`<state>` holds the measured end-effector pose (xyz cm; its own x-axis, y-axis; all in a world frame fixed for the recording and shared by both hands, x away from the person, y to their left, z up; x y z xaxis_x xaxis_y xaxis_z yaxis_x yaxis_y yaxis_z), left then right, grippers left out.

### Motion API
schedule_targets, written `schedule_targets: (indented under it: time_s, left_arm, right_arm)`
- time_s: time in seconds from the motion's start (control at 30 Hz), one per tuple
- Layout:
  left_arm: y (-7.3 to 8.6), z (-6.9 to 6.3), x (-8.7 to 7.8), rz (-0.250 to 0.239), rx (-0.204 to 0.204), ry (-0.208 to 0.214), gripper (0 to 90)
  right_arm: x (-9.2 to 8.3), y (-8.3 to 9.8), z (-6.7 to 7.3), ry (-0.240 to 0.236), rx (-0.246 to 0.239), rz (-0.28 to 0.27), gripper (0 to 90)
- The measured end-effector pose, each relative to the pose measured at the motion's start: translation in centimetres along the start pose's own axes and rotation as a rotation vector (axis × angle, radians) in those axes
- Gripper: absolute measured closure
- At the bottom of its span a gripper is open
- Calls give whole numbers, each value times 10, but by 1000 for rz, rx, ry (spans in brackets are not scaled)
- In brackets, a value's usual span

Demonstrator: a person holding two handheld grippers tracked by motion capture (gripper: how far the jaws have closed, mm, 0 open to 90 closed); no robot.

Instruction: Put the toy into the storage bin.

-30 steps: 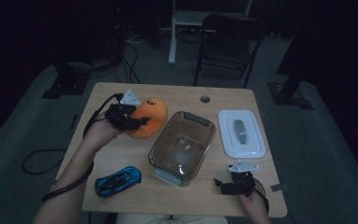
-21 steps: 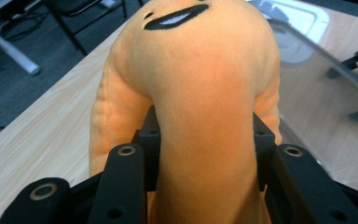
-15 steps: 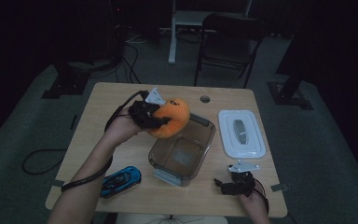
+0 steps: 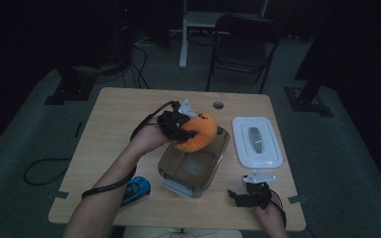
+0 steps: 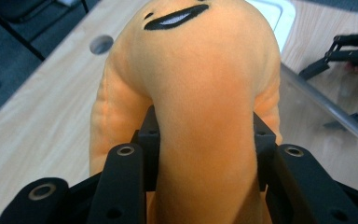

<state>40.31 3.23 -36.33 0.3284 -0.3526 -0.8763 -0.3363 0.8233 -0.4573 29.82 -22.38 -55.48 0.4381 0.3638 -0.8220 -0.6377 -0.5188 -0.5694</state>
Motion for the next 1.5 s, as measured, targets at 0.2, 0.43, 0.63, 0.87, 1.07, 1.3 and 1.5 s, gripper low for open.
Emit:
schedule_targets:
  time_s: [0.2, 0.43, 0.63, 0.87, 1.07, 1.3, 1.5]
  left_arm:
    - [-1, -7, 15, 22, 13, 13, 615]
    - [-5, -16, 32, 62, 46, 34, 610]
    - [-5, -18, 44, 90, 51, 46, 609]
    - [-4, -18, 61, 130, 40, 75, 596]
    - [-5, -20, 71, 162, 43, 77, 569]
    - [-5, -21, 83, 213, 38, 92, 520]
    - [-6, -22, 90, 241, 17, 124, 469]
  right_arm:
    - [0, 0, 0, 0, -1, 0, 140]
    - [0, 0, 0, -1, 0, 0, 140]
    - [0, 0, 0, -2, 1, 0, 140]
    - [0, 0, 0, -1, 1, 1, 141]
    - [0, 0, 0, -3, 3, 1, 141]
    - [0, 0, 0, -6, 5, 0, 140]
    - [0, 0, 0, -4, 3, 1, 141]
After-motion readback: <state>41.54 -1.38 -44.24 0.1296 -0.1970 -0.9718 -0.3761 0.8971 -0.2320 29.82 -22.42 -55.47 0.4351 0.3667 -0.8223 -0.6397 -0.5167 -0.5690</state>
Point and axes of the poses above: each handheld gripper's, and its own axes: x roughly forward along the jaws, y roughly out of its underside, z roughly to its left, the point moved 4 cm from there along x, roughly forward along the jaws, and after that the axes turned 12 degrees about z, right-handed, at the moved point
